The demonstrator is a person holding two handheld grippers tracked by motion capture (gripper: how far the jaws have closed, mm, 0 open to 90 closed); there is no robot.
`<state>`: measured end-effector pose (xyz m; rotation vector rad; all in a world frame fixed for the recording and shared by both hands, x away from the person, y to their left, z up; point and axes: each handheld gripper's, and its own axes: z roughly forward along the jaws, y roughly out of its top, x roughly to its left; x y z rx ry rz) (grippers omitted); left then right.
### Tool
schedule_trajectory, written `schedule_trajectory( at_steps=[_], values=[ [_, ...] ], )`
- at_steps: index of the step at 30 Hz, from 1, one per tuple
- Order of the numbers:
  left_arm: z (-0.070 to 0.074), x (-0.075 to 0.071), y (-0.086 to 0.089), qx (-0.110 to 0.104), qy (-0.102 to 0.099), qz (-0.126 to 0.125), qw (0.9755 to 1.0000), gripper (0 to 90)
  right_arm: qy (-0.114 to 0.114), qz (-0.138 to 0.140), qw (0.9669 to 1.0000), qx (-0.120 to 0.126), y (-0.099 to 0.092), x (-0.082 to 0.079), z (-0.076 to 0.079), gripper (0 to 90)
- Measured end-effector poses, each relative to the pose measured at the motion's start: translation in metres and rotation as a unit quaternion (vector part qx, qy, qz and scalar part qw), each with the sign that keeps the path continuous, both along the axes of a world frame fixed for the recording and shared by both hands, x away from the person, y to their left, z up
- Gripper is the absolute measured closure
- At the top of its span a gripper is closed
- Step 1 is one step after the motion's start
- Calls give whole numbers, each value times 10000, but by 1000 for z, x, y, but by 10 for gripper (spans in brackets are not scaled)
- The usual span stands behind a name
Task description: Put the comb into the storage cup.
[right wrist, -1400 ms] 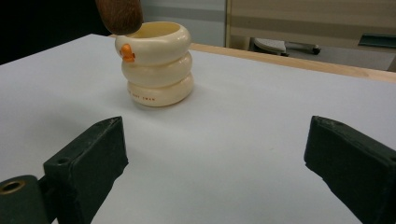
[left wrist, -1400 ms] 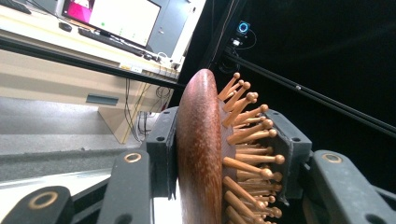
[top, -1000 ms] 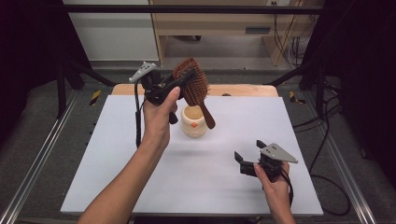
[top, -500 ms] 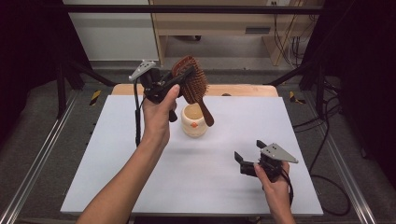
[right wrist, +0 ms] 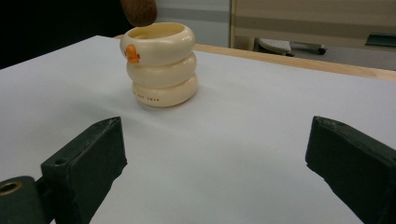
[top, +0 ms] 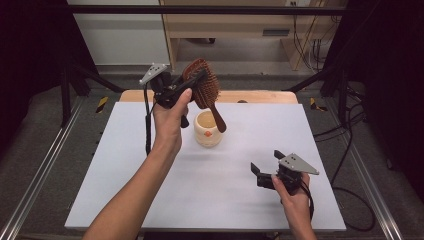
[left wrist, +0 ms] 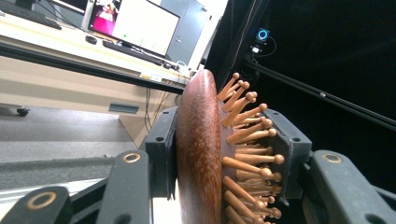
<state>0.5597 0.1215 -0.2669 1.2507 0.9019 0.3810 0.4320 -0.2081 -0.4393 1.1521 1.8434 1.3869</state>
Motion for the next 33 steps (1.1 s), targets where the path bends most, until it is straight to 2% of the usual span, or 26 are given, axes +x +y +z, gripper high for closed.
schedule_trajectory(
  at_steps=[10, 16, 33],
  values=[
    [-4, 11, 2, -39, 4, 114, 9999, 513, -3, 3, 10000, 16, 0, 1, 0, 52],
    [-4, 14, 0, -4, -78, 163, 9998, 513, -1, 13, 10000, 27, -1, 1, -1, 52],
    [-6, 22, 5, -44, -80, 303, 9995, 512, -6, 30, 10000, 28, -1, 1, -1, 51]
  ],
)
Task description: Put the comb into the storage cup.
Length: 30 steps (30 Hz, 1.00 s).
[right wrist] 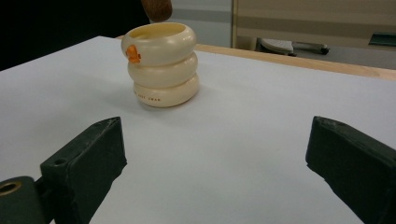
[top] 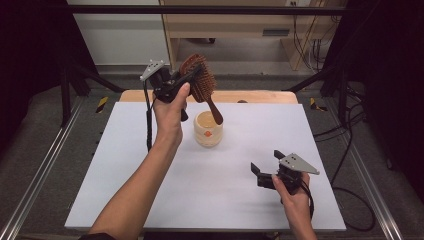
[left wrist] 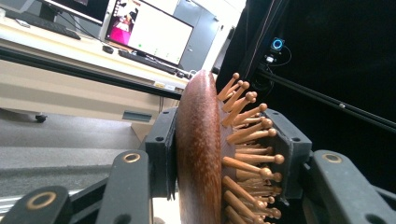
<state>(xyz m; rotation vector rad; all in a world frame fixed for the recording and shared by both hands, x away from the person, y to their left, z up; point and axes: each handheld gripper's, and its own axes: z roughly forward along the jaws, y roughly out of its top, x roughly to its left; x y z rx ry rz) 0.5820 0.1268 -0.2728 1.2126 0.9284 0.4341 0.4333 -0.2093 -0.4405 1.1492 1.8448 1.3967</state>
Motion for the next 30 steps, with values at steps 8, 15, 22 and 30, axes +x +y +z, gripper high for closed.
schedule_trajectory(
  at_steps=[8, 15, 22, 30],
  values=[
    [1, 2, 3, 70, -47, 91, 9999, 512, 6, 1, 10000, 5, 0, 0, 0, 51],
    [-1, 4, 6, 165, -63, 152, 9997, 512, 10, -1, 10000, 27, 0, 0, 0, 51],
    [-1, 4, 8, 189, -84, 208, 9996, 512, 4, 10, 10000, 4, 0, 0, 0, 51],
    [-2, 6, 9, 226, -93, 261, 9994, 512, 13, 3, 10000, 35, 0, 0, 0, 51]
  ],
)
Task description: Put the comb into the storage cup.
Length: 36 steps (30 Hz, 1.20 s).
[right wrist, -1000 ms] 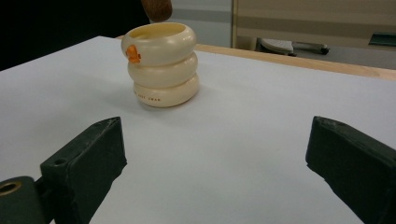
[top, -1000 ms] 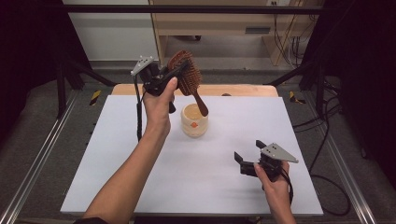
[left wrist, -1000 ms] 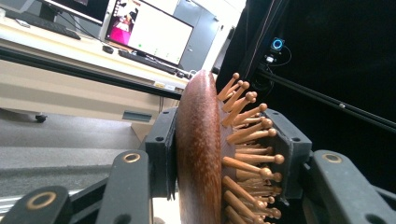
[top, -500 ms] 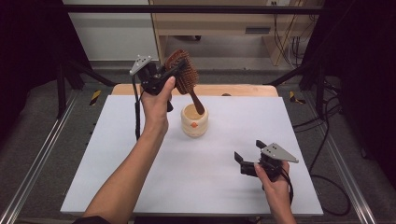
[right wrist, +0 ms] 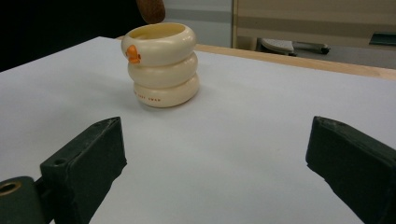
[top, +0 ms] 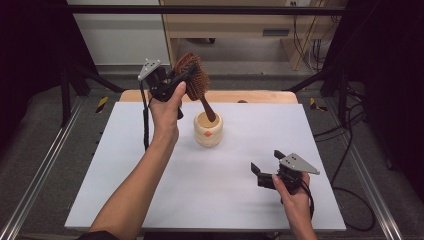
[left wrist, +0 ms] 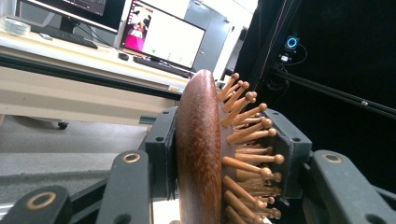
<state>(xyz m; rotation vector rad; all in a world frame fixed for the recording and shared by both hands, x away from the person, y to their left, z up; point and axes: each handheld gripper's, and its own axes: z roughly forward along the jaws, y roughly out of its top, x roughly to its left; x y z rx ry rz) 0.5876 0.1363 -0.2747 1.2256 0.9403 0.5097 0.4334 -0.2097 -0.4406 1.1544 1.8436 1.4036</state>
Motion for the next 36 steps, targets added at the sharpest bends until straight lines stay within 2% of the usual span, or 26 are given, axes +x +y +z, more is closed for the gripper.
schedule_trajectory(
  at_steps=[36],
  values=[
    [-5, 6, -3, 218, -45, 69, 9997, 511, 11, 8, 10000, 26, 0, 0, 0, 43]
  ],
)
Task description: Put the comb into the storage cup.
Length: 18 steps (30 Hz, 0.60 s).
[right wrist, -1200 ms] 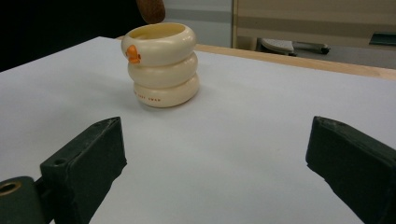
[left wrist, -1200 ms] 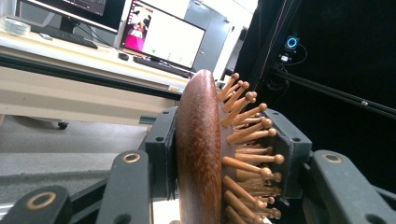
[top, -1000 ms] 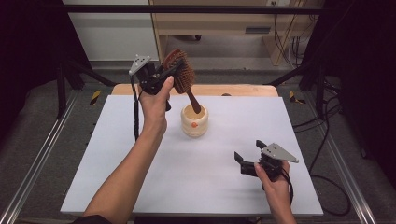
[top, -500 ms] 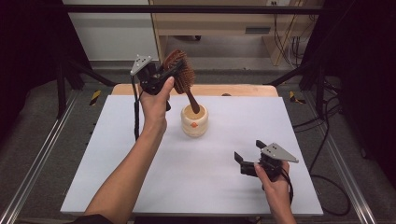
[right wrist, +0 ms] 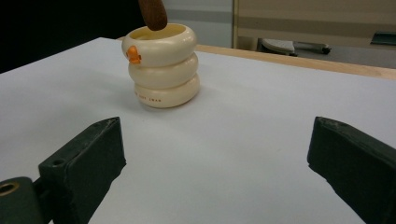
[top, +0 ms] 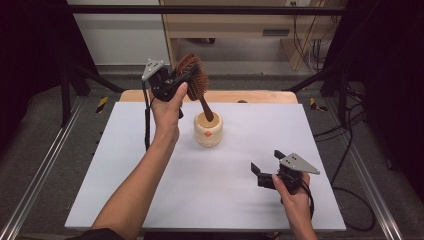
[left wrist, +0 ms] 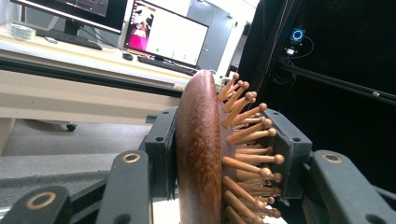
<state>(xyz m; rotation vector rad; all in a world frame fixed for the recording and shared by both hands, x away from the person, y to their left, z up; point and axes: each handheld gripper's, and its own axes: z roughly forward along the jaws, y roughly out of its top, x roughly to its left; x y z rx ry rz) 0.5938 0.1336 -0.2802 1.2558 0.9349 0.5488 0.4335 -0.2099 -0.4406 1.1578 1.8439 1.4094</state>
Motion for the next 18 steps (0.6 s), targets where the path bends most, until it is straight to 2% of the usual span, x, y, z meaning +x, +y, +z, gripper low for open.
schedule_trajectory(
  at_steps=[18],
  values=[
    [-3, 2, -2, 68, 6, -2, 10000, 511, -5, 16, 10000, 3, 0, 0, 0, 42]
  ],
)
